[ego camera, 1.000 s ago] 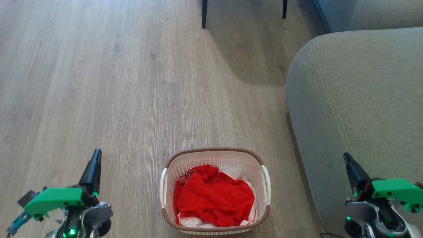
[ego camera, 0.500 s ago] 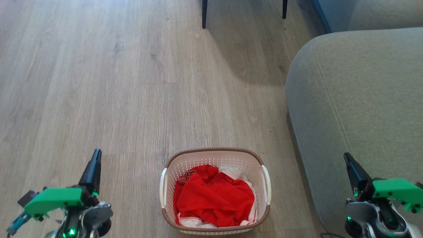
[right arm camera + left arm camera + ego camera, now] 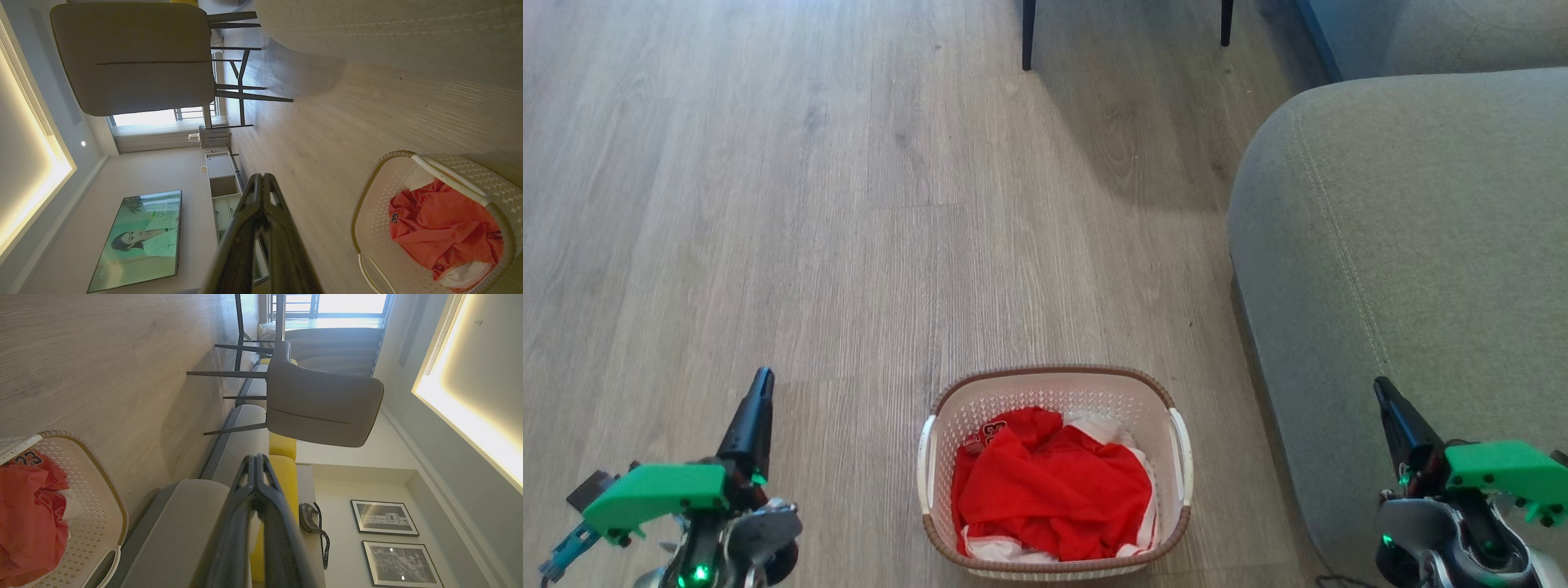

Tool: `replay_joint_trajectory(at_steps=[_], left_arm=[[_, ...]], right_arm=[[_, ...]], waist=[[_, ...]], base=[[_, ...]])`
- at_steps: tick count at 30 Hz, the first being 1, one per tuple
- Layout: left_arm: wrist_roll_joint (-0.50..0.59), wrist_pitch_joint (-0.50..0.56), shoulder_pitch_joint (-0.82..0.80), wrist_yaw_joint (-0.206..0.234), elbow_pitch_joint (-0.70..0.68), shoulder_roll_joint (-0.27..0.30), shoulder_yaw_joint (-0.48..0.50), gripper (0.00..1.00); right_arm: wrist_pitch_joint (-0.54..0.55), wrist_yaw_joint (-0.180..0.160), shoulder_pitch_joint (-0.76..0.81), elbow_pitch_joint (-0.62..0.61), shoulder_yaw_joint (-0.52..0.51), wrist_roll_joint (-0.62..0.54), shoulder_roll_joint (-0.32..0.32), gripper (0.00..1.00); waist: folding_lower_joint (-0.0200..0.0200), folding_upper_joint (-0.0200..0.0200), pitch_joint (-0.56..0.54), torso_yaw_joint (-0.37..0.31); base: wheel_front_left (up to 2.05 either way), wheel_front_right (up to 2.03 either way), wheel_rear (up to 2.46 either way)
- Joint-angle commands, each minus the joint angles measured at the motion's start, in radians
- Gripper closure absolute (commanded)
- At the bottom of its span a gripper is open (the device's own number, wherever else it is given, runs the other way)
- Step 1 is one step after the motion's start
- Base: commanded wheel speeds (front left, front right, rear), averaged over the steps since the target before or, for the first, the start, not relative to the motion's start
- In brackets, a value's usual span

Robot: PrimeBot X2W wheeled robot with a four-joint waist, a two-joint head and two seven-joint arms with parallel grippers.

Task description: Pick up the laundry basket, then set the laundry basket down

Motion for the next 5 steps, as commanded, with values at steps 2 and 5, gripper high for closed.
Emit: replay_joint_trajectory(at_steps=[2, 5], left_arm=[[0.012, 0.006, -0.059, -0.007, -0.029, 0.006, 0.042, 1.00], [0.012, 0.006, -0.059, -0.007, -0.029, 0.006, 0.042, 1.00]], right_arm=[[0.007, 0.007, -0.047, -0.032, 0.015, -0.007, -0.005, 1.00], [0.008, 0.007, -0.047, -0.032, 0.015, -0.007, -0.004, 1.00]], waist=[[0.0000, 0.0000, 0.000, 0.000], [0.0000, 0.0000, 0.000, 0.000]], base=[[0.00, 0.00, 0.00], [0.00, 0.00, 0.00]])
